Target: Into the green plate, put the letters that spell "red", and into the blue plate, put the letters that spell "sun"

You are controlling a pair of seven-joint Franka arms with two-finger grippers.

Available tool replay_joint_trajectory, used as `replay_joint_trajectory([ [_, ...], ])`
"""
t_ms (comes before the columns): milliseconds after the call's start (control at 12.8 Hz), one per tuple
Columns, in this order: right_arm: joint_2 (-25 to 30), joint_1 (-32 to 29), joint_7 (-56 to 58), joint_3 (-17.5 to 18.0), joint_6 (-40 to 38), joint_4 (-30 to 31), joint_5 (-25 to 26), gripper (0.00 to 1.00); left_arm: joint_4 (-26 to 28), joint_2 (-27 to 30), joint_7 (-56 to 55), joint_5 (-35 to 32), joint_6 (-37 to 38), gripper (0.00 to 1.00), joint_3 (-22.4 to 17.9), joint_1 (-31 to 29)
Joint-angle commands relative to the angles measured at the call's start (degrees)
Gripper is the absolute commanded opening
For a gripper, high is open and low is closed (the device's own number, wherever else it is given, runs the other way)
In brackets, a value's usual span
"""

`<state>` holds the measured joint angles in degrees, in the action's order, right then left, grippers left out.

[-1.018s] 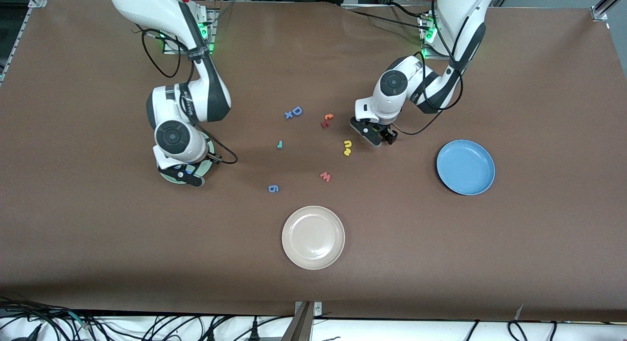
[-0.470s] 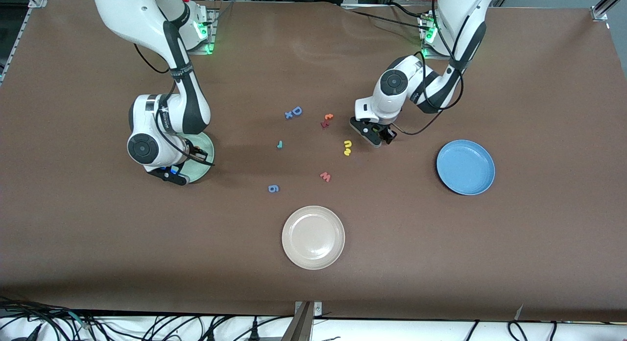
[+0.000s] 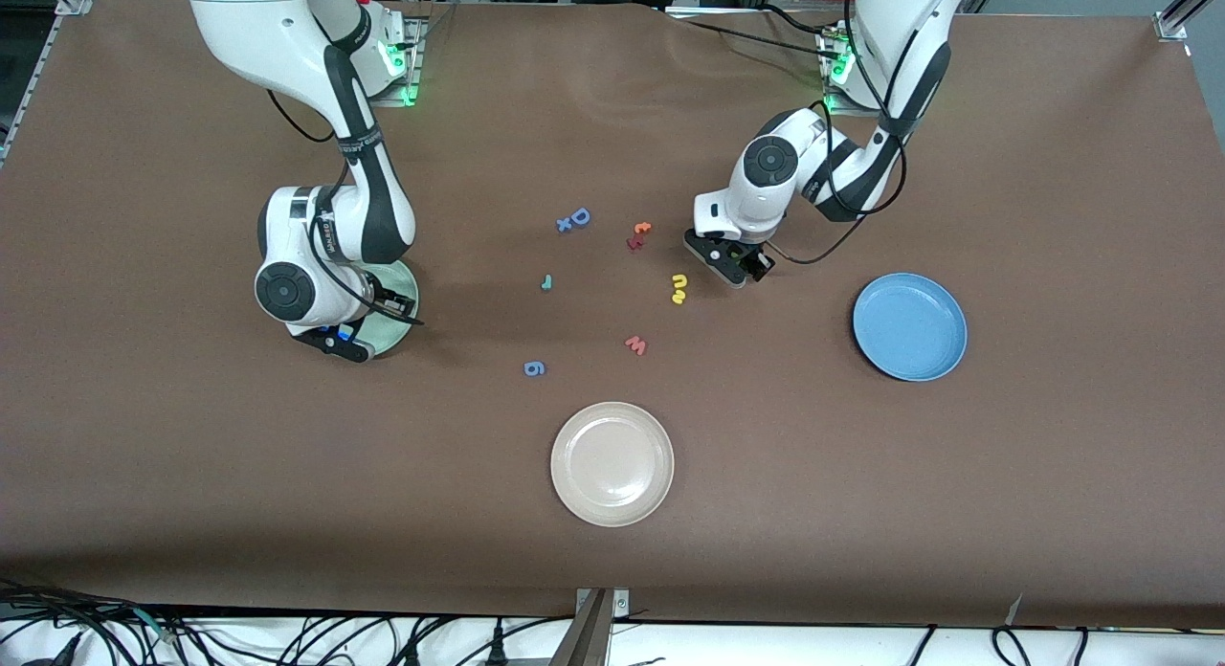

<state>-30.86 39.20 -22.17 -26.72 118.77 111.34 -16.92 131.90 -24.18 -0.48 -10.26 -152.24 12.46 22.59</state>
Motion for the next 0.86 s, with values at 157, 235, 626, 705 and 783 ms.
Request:
replay_joint_trajectory([
  [157,2.0,4.2,-4.3,2.3,-5.1,-5.9,-0.9,0.95,-1.5,2.3,0.5,-1.1,1.1,0.28,-2.5,-1.5],
  [235,2.0,5.4,-5.8,2.8,-4.3,-6.0,-1.4,0.95,-2.0,3.5,0.6,-1.1,2.9,0.27,-2.5,-2.2],
  [626,0.9,14.0,-9.9,3.6,3.6,-5.9,-2.9,0.96,-4.2,8.9,9.8,-0.9,10.6,0.28,-3.8,-8.5],
  [705,0.4,15.5,-10.2,3.6,6.4,-5.9,-2.9,0.96,-4.2,9.4,14.7,-0.9,10.6,0.28,-6.2,-9.6],
  [783,-0.4,16.9,-11.5,3.6,8.6,-5.9,-2.9,0.95,-4.1,9.9,18.5,-0.9,10.6,0.28,-8.1,-10.5],
])
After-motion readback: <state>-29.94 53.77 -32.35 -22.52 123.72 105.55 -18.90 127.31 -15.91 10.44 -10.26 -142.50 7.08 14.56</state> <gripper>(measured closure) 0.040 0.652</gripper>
